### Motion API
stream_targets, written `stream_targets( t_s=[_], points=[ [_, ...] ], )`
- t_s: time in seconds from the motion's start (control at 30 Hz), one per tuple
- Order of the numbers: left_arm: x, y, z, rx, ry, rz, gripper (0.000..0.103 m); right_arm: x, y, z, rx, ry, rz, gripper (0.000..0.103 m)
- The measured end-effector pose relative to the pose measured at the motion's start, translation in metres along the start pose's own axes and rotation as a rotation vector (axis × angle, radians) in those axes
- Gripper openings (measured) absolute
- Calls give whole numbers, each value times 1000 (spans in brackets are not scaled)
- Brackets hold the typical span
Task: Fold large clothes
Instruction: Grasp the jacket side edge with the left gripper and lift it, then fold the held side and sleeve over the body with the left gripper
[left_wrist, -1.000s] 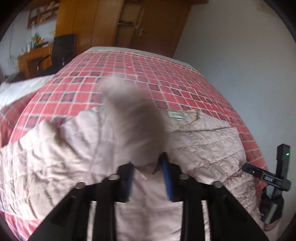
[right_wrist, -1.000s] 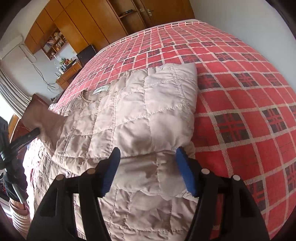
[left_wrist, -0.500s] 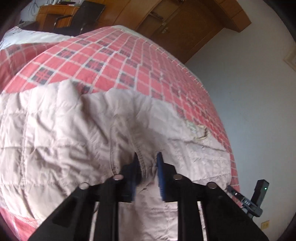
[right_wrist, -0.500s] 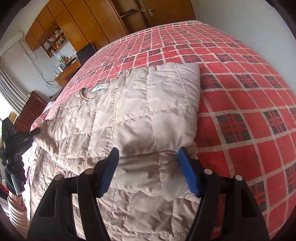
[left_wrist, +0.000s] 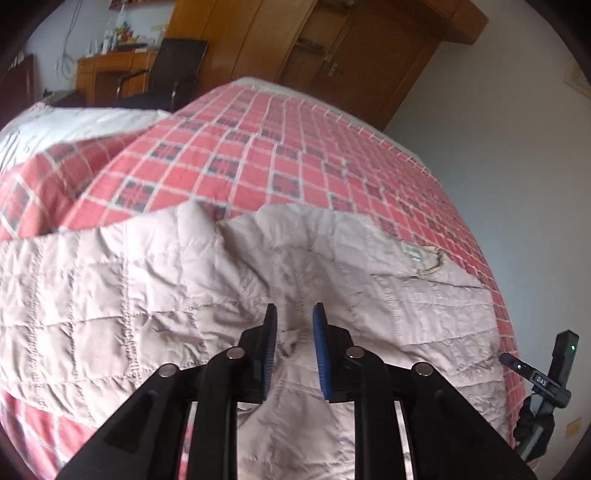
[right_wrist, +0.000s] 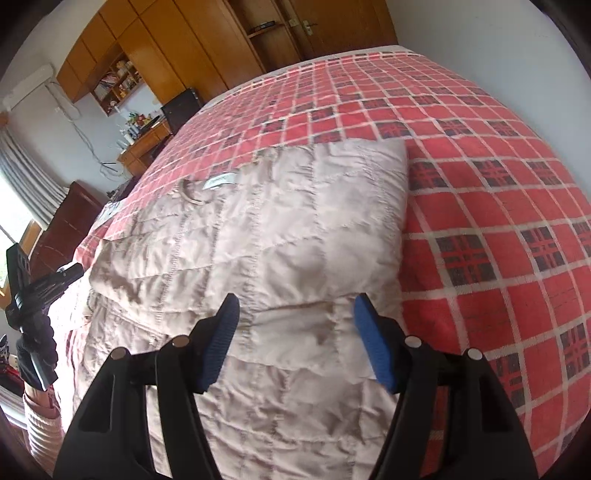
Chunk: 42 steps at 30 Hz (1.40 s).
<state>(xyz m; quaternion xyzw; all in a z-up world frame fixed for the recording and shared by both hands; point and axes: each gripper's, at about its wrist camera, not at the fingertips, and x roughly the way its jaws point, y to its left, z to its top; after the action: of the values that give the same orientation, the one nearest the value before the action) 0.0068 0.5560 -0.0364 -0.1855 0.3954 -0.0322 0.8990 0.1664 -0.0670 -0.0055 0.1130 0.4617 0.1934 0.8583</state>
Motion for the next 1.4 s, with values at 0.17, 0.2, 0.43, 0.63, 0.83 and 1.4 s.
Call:
stream_targets(
  t_s=[0.17,0.2,0.43,0.63,0.83,1.4],
  points=[
    [6,-55,1,126,28,-63,34,10,34,7,-71,61,13,65],
    [15,-62,0,145,52,-59,34,14,39,7,-84,75,6,64],
    [83,-43,-21,75,223,2,34,60,32,4,-69,222,-70,64],
    [24,-27,-24,48,132,-50,51,30,42,2,-76,180,-20,64],
    [-75,56,-50,-31,-10,107,63,4,56,-19,-138,165,10,68],
    [-149,304,-90,-659,-183,144,62,12,69,-42,-185,191,-7,68]
  ],
)
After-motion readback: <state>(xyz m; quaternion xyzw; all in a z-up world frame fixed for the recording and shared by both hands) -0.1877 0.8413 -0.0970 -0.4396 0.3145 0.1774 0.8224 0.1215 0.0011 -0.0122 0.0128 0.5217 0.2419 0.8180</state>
